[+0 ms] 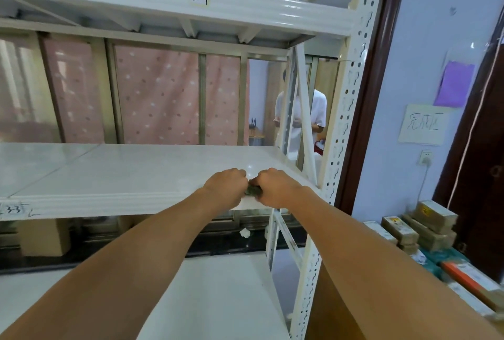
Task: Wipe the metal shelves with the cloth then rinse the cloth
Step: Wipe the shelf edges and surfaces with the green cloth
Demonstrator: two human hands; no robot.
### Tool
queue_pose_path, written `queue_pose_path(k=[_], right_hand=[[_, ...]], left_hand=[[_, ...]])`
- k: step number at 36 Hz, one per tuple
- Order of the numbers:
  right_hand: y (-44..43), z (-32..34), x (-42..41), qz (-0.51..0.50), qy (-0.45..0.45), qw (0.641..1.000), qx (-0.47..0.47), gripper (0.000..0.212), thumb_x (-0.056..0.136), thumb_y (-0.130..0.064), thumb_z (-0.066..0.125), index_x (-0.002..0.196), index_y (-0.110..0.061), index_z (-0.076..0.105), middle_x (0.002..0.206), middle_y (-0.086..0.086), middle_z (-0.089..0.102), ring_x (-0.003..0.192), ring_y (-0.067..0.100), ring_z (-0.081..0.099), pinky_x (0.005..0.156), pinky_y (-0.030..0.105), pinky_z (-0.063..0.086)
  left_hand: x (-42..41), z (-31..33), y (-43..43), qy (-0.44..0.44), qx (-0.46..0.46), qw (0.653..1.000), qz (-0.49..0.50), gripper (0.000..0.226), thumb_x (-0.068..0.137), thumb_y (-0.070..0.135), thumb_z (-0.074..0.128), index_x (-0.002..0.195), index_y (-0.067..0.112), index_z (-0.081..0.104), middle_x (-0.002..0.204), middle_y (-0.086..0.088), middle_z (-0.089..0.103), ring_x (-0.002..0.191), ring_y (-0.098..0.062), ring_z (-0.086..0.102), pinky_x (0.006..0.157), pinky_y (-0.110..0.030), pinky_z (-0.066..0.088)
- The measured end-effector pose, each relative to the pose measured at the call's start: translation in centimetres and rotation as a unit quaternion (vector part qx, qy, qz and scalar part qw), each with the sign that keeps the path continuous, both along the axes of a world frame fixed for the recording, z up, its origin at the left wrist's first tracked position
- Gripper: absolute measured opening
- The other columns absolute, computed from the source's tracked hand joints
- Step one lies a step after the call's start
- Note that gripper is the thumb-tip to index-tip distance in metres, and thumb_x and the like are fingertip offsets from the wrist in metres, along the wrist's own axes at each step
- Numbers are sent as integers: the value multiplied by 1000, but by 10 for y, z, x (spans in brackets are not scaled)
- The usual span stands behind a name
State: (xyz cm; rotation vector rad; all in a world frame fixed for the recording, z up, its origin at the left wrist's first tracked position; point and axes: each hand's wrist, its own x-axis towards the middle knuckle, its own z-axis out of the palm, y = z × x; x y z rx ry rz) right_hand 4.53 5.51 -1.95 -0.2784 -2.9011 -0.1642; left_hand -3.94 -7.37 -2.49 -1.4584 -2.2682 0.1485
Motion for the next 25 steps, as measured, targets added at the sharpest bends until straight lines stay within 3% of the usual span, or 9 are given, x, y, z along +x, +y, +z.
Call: queue_pose_path(k=[4, 7, 12, 14, 17, 20, 25], right_hand=[[3, -7, -3, -14, 46, 999, -3, 28, 89, -16, 54, 108, -26, 73, 97, 3, 71, 85, 24, 60, 81, 38, 54], [6, -8, -8, -19, 60, 998, -7, 29, 90, -17, 55, 108, -29, 74, 98, 2, 71, 86, 23, 59, 81, 37, 54], [13, 5, -26, -20, 45, 999, -23, 27, 88, -17, 60, 107, -26, 78, 97, -1, 74, 87, 21, 62, 80, 33, 53], [16, 5, -38, -20, 43, 998, -30, 28, 88, -16, 60, 107, -26, 78, 99, -2, 75, 86, 20, 62, 77, 29, 52], [24, -2, -61, -24, 47, 998, -28, 29, 91, -21, 59, 111, -30, 77, 102, -4, 74, 87, 19, 61, 71, 25, 46], [36, -2, -89, -35, 51, 997, -36, 26, 90, -30, 59, 109, -32, 77, 100, -3, 73, 87, 21, 60, 71, 26, 46], [61, -2, -137, -47, 42, 996, -57, 24, 87, -32, 62, 105, -33, 78, 102, -2, 72, 91, 23, 60, 76, 27, 49]], left_hand=[[2, 2, -3, -8, 4, 1000, -1, 23, 90, 3, 55, 109, 8, 66, 92, -5, 50, 85, -24, 55, 65, -32, 37], [5, 3, 1, -17, 3, 1000, 15, 16, 91, 3, 55, 102, 7, 66, 98, -9, 58, 84, -26, 58, 65, -33, 41], [-12, 16, 9, -90, 57, 994, 35, 9, 88, 11, 63, 94, 9, 70, 82, -6, 51, 74, -23, 55, 61, -32, 43], [-21, 20, 12, -110, 63, 991, 48, 6, 85, 10, 66, 79, 9, 67, 77, -5, 50, 75, -24, 58, 60, -31, 44], [-38, 21, 20, -149, 69, 984, 65, 28, 82, 8, 66, 61, 13, 49, 74, -5, 47, 78, -26, 57, 61, -31, 40], [-61, 23, 31, -168, 72, 981, 68, 9, 82, 14, 70, 79, 9, 63, 87, -7, 48, 86, -29, 58, 66, -33, 43], [-102, 23, 54, -172, 73, 980, 71, 13, 84, 14, 69, 94, 6, 67, 97, -11, 55, 95, -31, 59, 69, -32, 44]])
